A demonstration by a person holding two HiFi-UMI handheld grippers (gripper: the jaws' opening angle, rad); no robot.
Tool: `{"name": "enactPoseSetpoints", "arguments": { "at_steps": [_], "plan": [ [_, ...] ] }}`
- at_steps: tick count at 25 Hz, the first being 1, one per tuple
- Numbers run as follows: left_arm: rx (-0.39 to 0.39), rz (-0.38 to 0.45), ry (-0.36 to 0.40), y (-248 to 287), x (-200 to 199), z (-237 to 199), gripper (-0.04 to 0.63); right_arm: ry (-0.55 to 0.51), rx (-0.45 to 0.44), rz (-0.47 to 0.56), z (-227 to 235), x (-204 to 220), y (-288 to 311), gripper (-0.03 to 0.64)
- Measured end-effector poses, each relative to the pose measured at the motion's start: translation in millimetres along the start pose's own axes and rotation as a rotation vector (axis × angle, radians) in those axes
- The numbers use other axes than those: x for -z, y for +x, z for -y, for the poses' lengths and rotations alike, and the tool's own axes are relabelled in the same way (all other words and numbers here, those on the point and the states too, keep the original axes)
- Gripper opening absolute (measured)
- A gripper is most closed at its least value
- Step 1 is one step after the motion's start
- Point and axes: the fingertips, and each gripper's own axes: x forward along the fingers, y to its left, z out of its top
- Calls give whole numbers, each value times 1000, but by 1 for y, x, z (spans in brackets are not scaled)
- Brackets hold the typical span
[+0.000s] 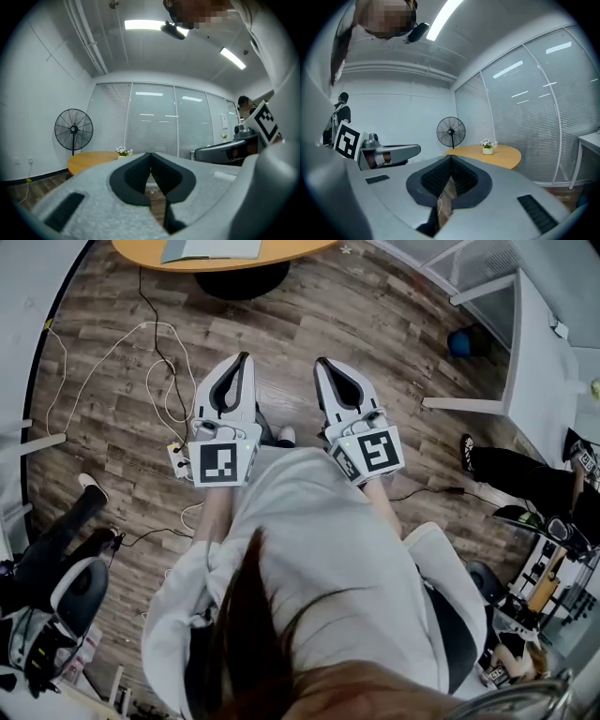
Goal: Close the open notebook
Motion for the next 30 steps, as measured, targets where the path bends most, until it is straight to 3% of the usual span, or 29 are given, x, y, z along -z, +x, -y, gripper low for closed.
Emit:
{"name": "enactPoseSetpoints", "arguments": {
  "at_steps": [7, 12, 23, 30],
  "plan": [
    [-3, -2, 22, 42, -16, -75, 17, -2, 34, 24, 9, -30, 75, 3],
    [7, -10, 23, 60, -16, -117, 17, 54, 75, 40, 14, -36, 116, 3],
    [-12, -22, 3, 73, -8, -175, 17, 69, 94, 46, 4, -42, 172, 3],
    [-41, -58, -17, 104, 3, -202, 17, 88, 75, 16, 21, -36, 214, 3]
  ]
}}
